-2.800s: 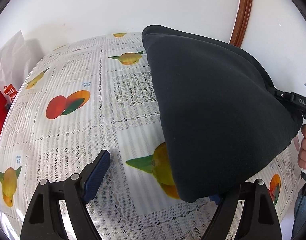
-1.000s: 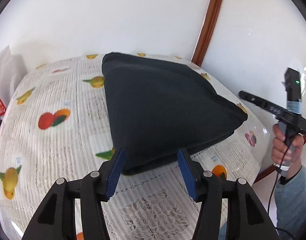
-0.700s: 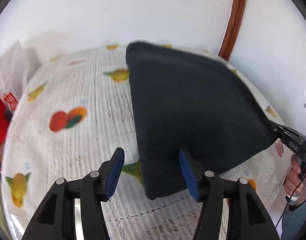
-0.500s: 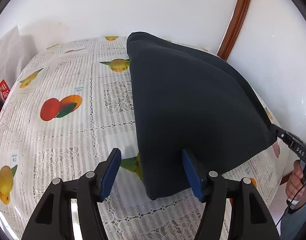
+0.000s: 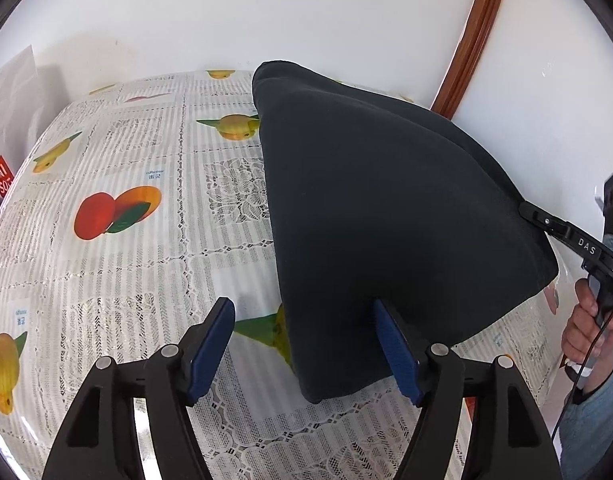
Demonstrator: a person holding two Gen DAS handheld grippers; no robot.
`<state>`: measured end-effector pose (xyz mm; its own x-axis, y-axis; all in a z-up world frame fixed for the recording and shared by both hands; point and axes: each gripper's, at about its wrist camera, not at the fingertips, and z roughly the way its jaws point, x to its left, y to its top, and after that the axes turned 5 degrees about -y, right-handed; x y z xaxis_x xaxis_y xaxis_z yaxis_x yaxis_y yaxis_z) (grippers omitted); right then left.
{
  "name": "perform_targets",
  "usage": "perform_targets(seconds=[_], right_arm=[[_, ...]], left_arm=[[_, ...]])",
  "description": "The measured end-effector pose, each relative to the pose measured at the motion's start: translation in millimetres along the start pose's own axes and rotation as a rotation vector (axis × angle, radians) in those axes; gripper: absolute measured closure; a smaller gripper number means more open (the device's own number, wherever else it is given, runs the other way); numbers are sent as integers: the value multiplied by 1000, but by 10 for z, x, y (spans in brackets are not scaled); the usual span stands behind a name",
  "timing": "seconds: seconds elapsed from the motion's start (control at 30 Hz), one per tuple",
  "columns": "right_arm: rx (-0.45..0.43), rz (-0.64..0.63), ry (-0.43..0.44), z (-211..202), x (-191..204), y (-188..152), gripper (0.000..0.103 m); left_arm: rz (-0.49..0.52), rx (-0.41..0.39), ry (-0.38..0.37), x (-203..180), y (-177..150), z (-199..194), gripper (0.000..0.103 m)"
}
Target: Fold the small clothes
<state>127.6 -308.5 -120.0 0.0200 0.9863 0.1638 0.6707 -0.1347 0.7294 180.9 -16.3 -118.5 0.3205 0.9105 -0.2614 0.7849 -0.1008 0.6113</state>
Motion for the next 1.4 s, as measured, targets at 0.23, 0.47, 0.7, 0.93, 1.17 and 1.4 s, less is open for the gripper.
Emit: perform_targets(seconds=[0.23, 0.47, 0.7, 0.93, 1.17, 1.4], right_arm=[[73, -23, -69, -54, -23, -147, 99], [45, -111, -147, -187, 171, 364, 84], [80, -143, -157, 178, 364, 776, 63], [163, -89, -169, 690, 286, 1044, 63], [216, 21, -102, 1180, 101, 1250, 62], [276, 148, 28, 1581, 21, 1414, 61]], left_arm=[[7, 14, -13, 11, 30, -19, 31], [19, 5, 27, -8, 196, -106, 32], [22, -30, 78, 25, 450, -192, 33], [53, -25, 116, 21, 680, -112, 33], [27, -20, 37, 69, 907, 129, 33], [36, 24, 24, 42, 1003, 420, 28]])
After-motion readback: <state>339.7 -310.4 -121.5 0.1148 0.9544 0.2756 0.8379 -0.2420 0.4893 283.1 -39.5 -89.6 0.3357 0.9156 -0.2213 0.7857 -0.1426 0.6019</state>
